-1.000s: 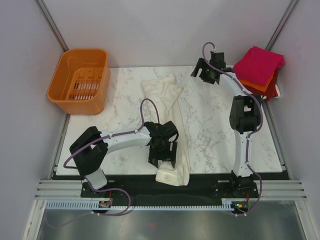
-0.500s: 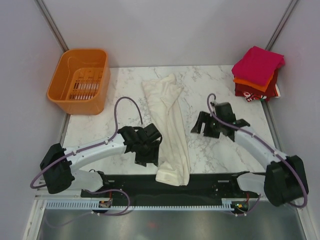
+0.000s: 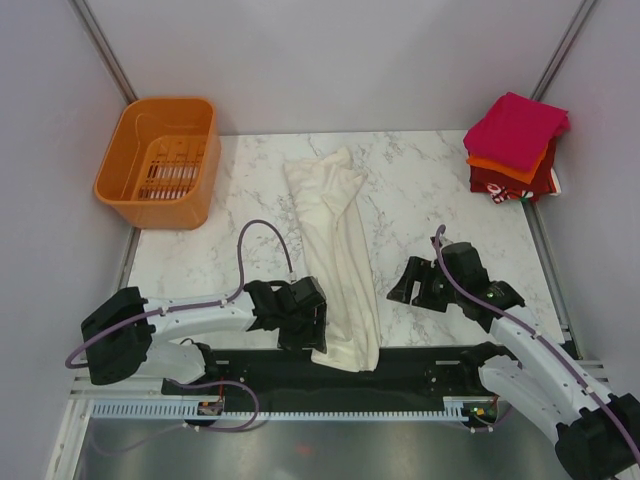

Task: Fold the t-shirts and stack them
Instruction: Fold the tshirt

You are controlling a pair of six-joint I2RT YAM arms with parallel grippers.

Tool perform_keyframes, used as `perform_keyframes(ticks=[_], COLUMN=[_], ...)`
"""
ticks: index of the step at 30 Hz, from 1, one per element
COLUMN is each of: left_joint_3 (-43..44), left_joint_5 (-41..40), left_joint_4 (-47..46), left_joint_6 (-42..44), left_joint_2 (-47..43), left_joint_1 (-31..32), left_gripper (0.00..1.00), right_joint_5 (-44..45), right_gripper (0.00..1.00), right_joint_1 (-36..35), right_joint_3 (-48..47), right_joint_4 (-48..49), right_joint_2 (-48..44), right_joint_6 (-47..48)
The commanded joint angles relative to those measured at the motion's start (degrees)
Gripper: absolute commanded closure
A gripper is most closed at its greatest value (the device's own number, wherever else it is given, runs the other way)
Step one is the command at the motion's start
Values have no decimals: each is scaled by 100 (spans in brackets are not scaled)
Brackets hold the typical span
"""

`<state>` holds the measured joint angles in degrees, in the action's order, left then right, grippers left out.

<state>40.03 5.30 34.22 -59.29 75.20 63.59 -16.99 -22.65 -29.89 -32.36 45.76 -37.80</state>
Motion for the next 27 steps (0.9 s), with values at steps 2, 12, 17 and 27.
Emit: perform_keyframes(ticks=[2, 12, 17, 27], left_joint_3=[-126, -154, 320, 515], left_joint_5=[-328, -108, -221, -143], left_joint_4=[-758, -1198, -595, 516], left_joint_6=[-443, -514, -645, -1542], left_joint_2=[-58, 671, 295, -1288], left_joint_1=[66, 223, 241, 241], left_gripper=[33, 59, 98, 98], right_joint_5=[91, 38, 38, -691], right_gripper=[17, 17, 17, 22], right_joint_1=[-11, -11, -11, -397], right_joint_3=[27, 36, -69, 826], right_joint_4=[-262, -341, -429, 168], right_joint_2=[-207, -199, -278, -979], right_joint_6=[36, 141, 115, -1104])
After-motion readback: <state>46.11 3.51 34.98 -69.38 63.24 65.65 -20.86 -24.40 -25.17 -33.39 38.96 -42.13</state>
